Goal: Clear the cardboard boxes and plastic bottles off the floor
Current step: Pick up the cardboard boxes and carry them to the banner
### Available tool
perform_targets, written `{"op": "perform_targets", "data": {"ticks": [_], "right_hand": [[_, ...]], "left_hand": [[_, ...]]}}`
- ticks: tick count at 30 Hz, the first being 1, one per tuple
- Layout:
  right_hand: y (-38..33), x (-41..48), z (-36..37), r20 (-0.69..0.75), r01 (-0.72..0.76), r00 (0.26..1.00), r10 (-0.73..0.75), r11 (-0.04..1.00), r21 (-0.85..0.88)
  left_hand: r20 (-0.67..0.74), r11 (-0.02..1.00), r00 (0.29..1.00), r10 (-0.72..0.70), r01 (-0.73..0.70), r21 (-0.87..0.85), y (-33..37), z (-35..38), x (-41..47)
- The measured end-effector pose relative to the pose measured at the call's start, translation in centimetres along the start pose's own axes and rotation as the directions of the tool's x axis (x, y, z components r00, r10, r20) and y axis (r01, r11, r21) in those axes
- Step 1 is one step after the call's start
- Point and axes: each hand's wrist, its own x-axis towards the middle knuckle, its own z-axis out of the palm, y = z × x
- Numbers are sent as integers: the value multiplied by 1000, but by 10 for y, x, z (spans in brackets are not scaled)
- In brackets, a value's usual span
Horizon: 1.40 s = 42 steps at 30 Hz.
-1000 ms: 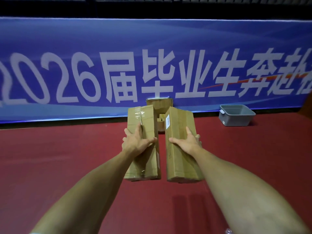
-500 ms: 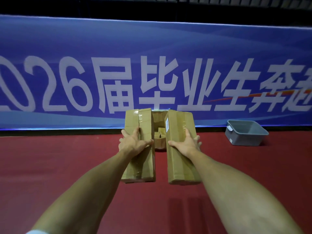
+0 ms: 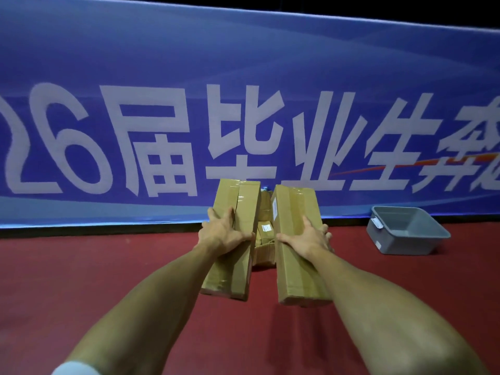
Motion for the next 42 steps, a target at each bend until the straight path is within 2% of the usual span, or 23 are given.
{"op": "perform_targets", "data": {"ticks": [10,15,21,34,38,42], "right_hand": [[-48,247,5,138,95,986,-89,995,-33],[-83,338,3,175,122,979,-101,986,-113],[-125,418,32,246,133,965,-91,978,-161],[-202,554,96,299,75,954,-6,973,-220],[-200,607,133,323,55,946,24,971,-233],[-171,676,224,356,30,934,29,987,-161]], "left_hand": [[-26,993,994,-105,104,-49,56,23,225],[-28,979,981,-192,190,-76,64,22,296],[-5,956,960,-279,277,-91,47,23,382],[105,972,971,-217,224,-63,13,40,562],[145,965,960,-240,252,-71,2,74,615],[127,954,954,-271,284,-94,-34,160,674]]}}
